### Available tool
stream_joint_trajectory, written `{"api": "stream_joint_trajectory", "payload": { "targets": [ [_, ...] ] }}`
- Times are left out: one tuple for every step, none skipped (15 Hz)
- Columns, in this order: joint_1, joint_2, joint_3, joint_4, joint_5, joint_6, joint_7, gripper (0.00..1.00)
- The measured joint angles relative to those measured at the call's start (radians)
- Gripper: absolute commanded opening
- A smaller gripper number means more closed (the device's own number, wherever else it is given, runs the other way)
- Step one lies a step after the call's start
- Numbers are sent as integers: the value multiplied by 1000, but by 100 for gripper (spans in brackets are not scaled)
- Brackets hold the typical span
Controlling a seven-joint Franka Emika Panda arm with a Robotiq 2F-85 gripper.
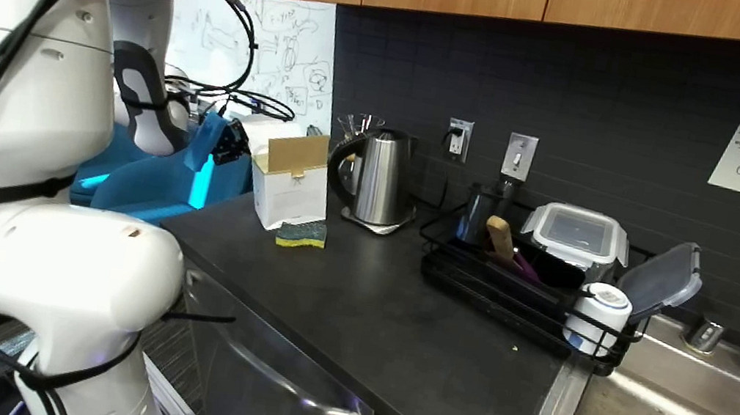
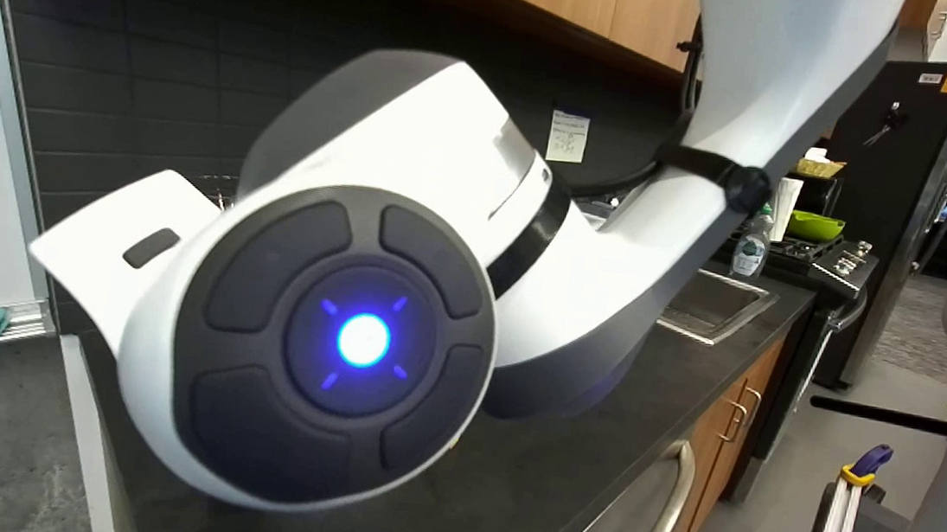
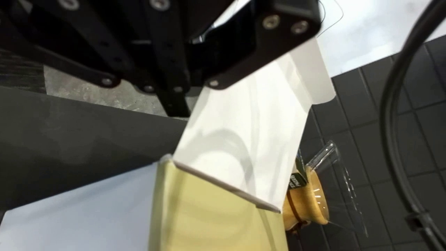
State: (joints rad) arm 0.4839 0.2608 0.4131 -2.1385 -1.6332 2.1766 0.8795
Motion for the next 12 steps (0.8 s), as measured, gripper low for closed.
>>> {"api": "stream_joint_trajectory", "payload": {
  "targets": [
    [6,0,3,-2,0,-26,0,0],
    [12,0,7,-5,0,-51,0,0],
    [17,0,11,-8,0,-76,0,0],
    [21,0,14,-11,0,-98,0,0],
    [25,0,18,-14,0,-122,0,0],
    [28,0,22,-18,0,-146,0,0],
    [31,0,28,-23,0,-171,0,0],
    [33,0,32,-27,0,-194,0,0],
    [35,0,37,-31,0,-216,0,0],
    [35,-1,42,-34,0,-236,0,0],
    [35,-1,46,-36,1,-251,0,0],
    [35,-1,50,-38,2,-265,1,0]
  ]
}}
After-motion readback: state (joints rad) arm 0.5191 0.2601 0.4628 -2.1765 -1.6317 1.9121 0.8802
